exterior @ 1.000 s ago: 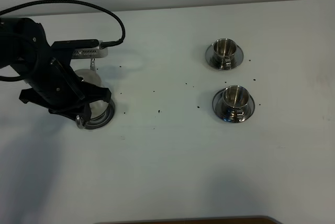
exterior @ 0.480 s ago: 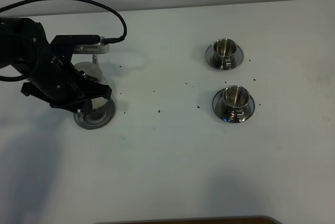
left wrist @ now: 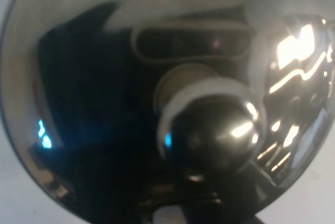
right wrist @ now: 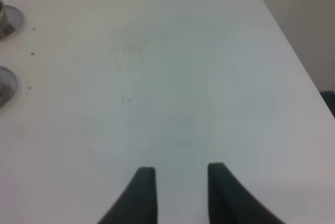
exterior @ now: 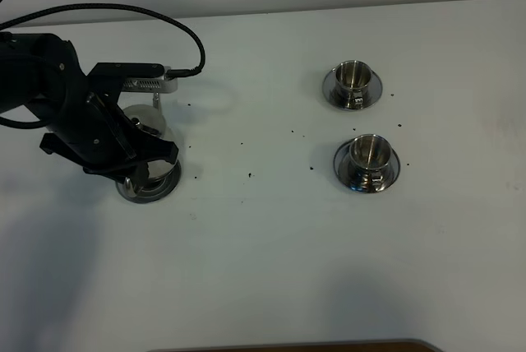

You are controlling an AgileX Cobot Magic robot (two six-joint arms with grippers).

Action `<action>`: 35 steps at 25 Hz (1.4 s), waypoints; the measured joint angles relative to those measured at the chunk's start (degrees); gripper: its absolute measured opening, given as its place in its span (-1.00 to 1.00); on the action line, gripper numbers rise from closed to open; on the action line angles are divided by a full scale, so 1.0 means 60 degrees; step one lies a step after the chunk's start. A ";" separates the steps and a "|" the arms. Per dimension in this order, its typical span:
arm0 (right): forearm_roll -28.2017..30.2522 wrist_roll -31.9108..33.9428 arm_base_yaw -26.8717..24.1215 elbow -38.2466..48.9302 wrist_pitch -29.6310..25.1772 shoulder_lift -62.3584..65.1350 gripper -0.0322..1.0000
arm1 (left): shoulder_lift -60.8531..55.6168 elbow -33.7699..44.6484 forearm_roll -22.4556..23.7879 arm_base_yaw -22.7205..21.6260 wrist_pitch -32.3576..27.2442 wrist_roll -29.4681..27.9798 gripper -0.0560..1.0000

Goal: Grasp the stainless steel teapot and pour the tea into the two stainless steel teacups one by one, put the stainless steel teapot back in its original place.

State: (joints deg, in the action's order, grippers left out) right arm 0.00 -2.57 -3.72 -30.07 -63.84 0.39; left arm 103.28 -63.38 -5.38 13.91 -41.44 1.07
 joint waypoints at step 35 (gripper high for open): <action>0.0000 0.0000 0.0000 0.0000 0.0000 0.0000 -0.47 | 0.0000 0.0000 0.0048 0.0000 0.0277 0.2833 -0.42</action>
State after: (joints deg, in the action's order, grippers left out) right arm 0.00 -2.57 -3.72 -30.07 -63.84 0.39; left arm 103.28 -63.38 -5.09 13.91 -39.78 18.07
